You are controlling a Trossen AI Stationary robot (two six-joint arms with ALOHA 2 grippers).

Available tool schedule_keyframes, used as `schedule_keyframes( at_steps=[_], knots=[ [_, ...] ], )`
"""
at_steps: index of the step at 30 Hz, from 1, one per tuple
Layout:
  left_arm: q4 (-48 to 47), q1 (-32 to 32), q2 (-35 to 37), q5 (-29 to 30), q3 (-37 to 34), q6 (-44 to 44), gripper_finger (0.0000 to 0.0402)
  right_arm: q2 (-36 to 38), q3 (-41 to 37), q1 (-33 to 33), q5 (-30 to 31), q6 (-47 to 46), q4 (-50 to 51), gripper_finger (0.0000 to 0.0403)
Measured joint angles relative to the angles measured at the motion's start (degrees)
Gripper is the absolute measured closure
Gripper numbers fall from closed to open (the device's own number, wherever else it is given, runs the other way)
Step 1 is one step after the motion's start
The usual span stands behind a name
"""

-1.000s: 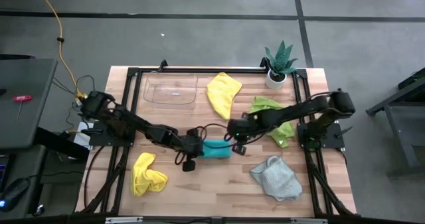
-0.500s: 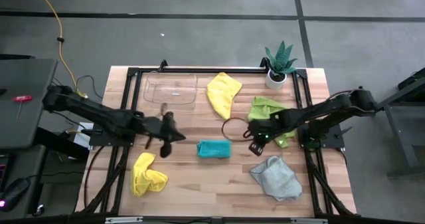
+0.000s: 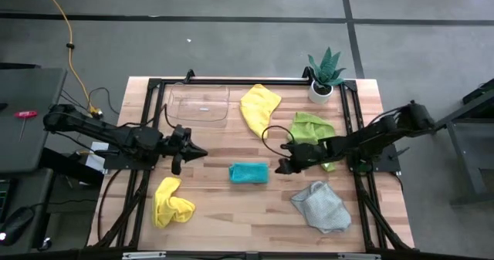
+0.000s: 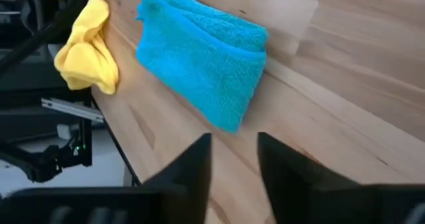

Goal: Fold microfiber towels
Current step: Put the blue towel into the transparent bin

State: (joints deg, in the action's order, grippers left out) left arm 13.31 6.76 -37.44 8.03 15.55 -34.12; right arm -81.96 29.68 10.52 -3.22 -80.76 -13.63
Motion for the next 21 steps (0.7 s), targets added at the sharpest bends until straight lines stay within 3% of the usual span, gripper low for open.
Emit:
schedule_keyframes(
  at_steps=[6, 10, 21],
  knots=[
    [-0.3, 0.0, -0.1, 0.0, 0.0, -0.2, 0.0401, -10.3, 3.9, 0.0, 0.1, -2.5, -5.3, 0.0165],
    [-0.2, 0.0, -0.2, 0.0, 0.0, -0.3, 0.0401, -15.4, 6.8, 0.0, 0.9, -4.3, -5.3, 0.0121],
    [-1.7, 0.0, -0.1, 0.1, 0.0, 0.1, 0.0401, -21.7, 12.9, 0.1, 2.3, -7.0, -5.3, 0.011]
  ],
)
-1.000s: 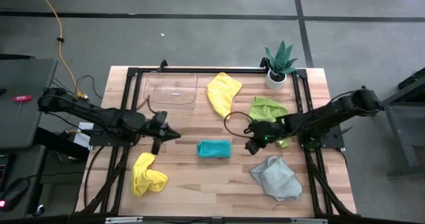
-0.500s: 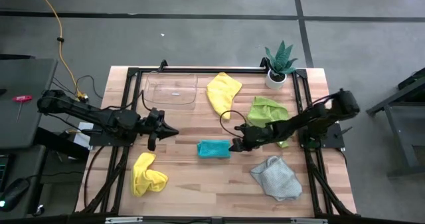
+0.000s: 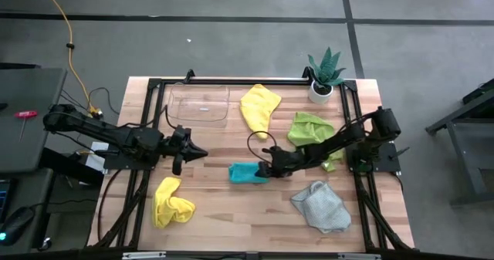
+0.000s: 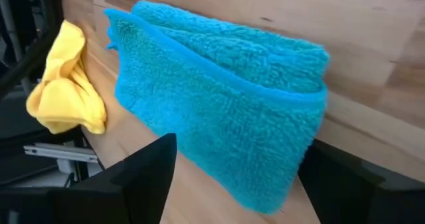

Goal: Fold microfiber towels
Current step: Put the blue towel into the transparent bin

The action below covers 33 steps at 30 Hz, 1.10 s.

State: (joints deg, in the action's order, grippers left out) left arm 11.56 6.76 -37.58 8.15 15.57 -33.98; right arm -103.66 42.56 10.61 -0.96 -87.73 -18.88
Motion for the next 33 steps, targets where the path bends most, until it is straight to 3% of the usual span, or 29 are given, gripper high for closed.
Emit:
schedule_keyframes(
  at_steps=[4, 7, 9, 13, 14, 20, 24, 28, 33],
  knots=[
    [-0.2, 0.0, 0.0, 0.0, 0.0, 0.0, 0.0401, -1.3, 0.7, 0.0, 1.6, -1.5, 0.0, 0.0117],
    [-0.2, 0.0, 0.0, 0.2, 0.0, 0.3, 0.0401, -1.5, 0.7, -0.2, 2.1, -2.5, 0.3, 0.0157],
    [-0.2, 0.0, 0.0, 0.2, 0.0, 1.5, 0.0401, -1.6, 0.7, -0.6, 2.0, -2.4, 0.4, 0.0212],
    [-0.2, 0.0, 0.0, 0.4, 0.0, 3.5, 0.0401, -1.4, 0.6, -1.3, 2.3, 0.3, 0.7, 0.0365],
    [-0.2, 0.0, 0.0, 0.7, 0.0, 3.6, 0.0401, -1.1, 0.6, -1.7, 2.7, 2.0, 0.8, 0.0382],
    [-0.4, 0.0, 0.0, 1.1, 1.1, 3.7, 0.0399, 4.1, 0.4, -4.0, -1.4, 13.5, 1.5, 0.0396],
    [-5.2, -0.4, -1.5, 1.1, 6.0, 6.4, 0.0378, 9.7, 0.8, -5.5, -5.3, 24.9, 3.1, 0.0399],
    [-12.7, -2.4, -5.4, 0.5, 13.0, 10.4, 0.0326, 14.6, 5.8, -5.8, -6.6, 39.2, 12.3, 0.04],
    [-15.3, -6.7, -13.1, -6.9, 19.0, 12.9, 0.0239, 15.8, 17.6, -5.5, -9.7, 58.0, 27.6, 0.0401]
  ],
)
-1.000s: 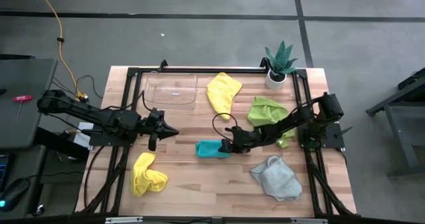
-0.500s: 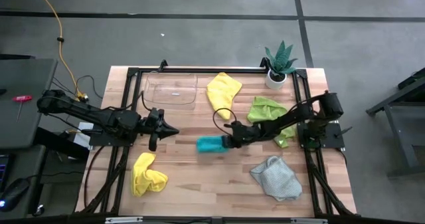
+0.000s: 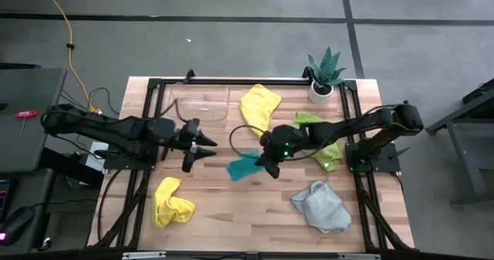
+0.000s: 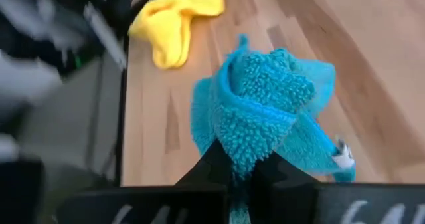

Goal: Fold microfiber towels
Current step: Put the blue towel into the transparent bin

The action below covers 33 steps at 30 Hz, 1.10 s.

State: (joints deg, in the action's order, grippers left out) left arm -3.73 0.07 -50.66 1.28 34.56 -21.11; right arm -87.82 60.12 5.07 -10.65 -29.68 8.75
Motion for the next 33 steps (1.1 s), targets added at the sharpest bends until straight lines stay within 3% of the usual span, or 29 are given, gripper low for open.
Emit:
schedule_keyframes(
  at_steps=[5, 10, 14, 20, 33],
  knots=[
    [0.6, -4.0, -8.8, -8.9, 5.5, 3.2, 0.0163, -2.2, 10.8, 1.3, 0.0, 18.6, 12.9, 0.0402],
    [2.7, -6.5, -16.0, -13.5, 11.5, 10.6, 0.0118, -4.8, 18.0, 2.6, 0.6, 28.8, 22.4, 0.0402],
    [3.9, -8.2, -21.0, -19.0, 15.7, 11.3, 0.0111, -6.3, 22.5, 2.6, 3.7, 32.7, 29.1, 0.0402],
    [3.7, -9.2, -27.0, -26.1, 18.8, 7.3, 0.0112, -6.6, 25.0, 2.6, 8.8, 34.7, 30.1, 0.0402],
    [2.1, -9.2, -28.1, -26.3, 19.0, 3.6, 0.0111, -6.6, 25.4, 2.3, 14.7, 33.0, 27.5, 0.0403]
  ],
)
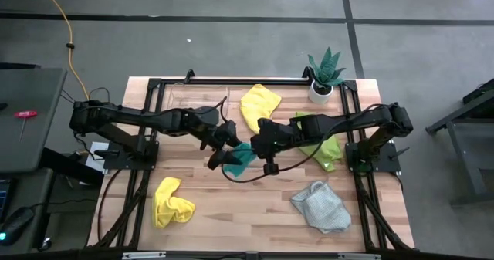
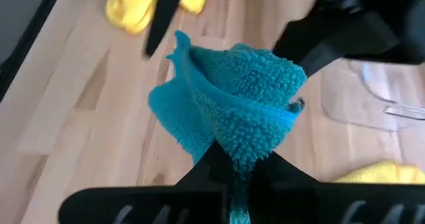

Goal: Fold microfiber towels
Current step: Put the blue towel into the transparent bin

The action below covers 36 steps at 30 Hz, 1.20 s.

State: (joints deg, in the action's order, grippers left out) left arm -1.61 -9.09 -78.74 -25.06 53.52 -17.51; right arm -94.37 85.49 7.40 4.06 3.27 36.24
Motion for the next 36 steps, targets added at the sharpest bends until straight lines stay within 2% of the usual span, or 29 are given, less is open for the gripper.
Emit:
schedule_keyframes(
  at_steps=[7, 13, 17, 21, 30, 33, 36],
  knots=[
    [-0.8, 0.1, 0.0, 0.7, 0.0, 0.1, 0.011, 0.0, 0.0, -1.6, -0.2, -10.2, -1.7, 0.0403],
    [-1.6, 0.1, 0.0, 4.5, 0.0, 0.1, 0.0123, 0.0, 0.0, -1.8, -0.8, -10.8, -1.7, 0.0403],
    [-5.1, 0.1, 0.4, 4.9, 0.0, 0.8, 0.017, 0.0, 0.0, -1.8, -0.9, -10.8, -0.9, 0.0403],
    [-6.9, 0.1, 1.7, 7.3, 0.0, 2.8, 0.024, 0.0, 0.0, -1.8, -0.8, -10.8, -0.7, 0.0403],
    [-6.5, 0.1, 2.2, 7.4, 0.0, 3.7, 0.0386, 0.0, 0.0, -1.8, -1.2, -11.1, -1.1, 0.0401],
    [-7.0, 0.1, 2.4, 7.2, 0.0, 3.8, 0.0391, 0.0, 0.0, -1.8, -1.3, -13.8, -1.7, 0.0384],
    [-10.5, -0.8, 4.9, 7.3, 0.0, 4.7, 0.0395, 0.5, 0.0, -2.0, -1.3, -14.6, -0.7, 0.0342]
  ],
)
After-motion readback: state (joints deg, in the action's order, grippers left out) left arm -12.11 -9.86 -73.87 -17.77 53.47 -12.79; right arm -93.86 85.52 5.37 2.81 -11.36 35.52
